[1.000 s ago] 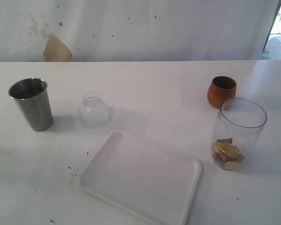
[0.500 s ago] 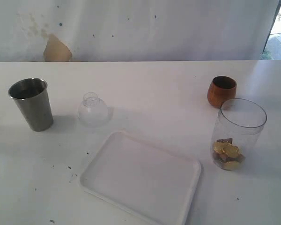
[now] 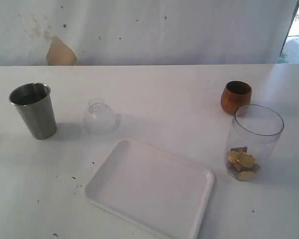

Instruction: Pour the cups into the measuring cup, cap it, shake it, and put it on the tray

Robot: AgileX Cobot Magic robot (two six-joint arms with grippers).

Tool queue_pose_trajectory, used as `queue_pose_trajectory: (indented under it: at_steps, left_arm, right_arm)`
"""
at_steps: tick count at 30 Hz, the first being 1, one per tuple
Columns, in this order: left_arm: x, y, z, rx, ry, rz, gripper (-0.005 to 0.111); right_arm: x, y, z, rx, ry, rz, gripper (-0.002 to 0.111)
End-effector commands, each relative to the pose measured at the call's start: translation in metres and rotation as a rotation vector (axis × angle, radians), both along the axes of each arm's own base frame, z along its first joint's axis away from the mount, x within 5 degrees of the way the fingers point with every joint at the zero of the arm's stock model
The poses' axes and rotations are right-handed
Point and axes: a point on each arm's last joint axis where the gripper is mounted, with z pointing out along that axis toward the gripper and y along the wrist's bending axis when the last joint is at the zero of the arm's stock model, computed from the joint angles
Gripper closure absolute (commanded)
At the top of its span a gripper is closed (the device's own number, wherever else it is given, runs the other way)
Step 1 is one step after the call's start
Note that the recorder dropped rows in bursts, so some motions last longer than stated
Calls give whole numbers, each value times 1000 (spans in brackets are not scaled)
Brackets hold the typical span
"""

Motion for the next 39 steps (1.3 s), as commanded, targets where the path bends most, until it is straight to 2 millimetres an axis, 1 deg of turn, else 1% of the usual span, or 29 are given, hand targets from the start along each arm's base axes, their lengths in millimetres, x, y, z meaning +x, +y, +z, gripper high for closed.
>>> queue_pose_trajectory:
  at_steps: [1,3,5,7,8,10,15,18,21,22,23,24,25,26,28,33,37,39]
  left_arm:
    - [-26,-32,-17,-45,-92,-20,26]
    - [-30,-40,-31,-10,-100,-38,24]
    - [-30,-47,-41,80,-108,-124,13]
    - [-25,-48,-47,22,-70,-89,2]
    - [-23,-48,-50,-1,-54,-80,1]
    - [-22,-49,-53,6,-45,-103,2]
    - [-25,-53,-58,37,-52,-177,2]
    - [-29,-55,-76,1,-74,-171,2]
    - [-35,-57,-102,11,-124,-146,2]
    - [-39,-60,-113,29,-158,-138,2]
    - [-41,-63,-119,45,-187,-145,2]
    - [-46,-68,-127,136,-217,-212,2]
    - [-50,-76,-133,193,-240,-302,2]
    - [-51,-81,-137,230,-249,-355,2]
    - [-52,-89,-144,244,-229,-389,2]
    - [-48,-81,-158,257,-117,-273,2]
    - [-47,-81,-163,255,-101,-283,2]
    - [-45,-82,-170,237,-72,-287,2]
  right_arm:
    - [0,0,0,-3,-12,0,108]
    - [0,0,0,-3,-12,0,108]
    - [0,0,0,-3,-12,0,108]
    - [0,0,0,-3,-12,0,108]
    - [0,0,0,-3,-12,0,108]
    - [0,0,0,-3,-12,0,108]
    - [0,0,0,0,-12,0,108]
    - [0,0,0,0,-12,0,108]
    - [0,0,0,0,-12,0,108]
    - [0,0,0,0,-12,0,108]
    - [0,0,0,0,-12,0,108]
    - [0,0,0,0,-12,0,108]
    - [0,0,0,0,-12,0,108]
    - [0,0,0,0,-12,0,108]
    - [0,0,0,0,-12,0,108]
    - [0,0,0,0,-12,0,108]
    - [0,0,0,0,-12,0,108]
    - [0,0,0,0,-12,0,108]
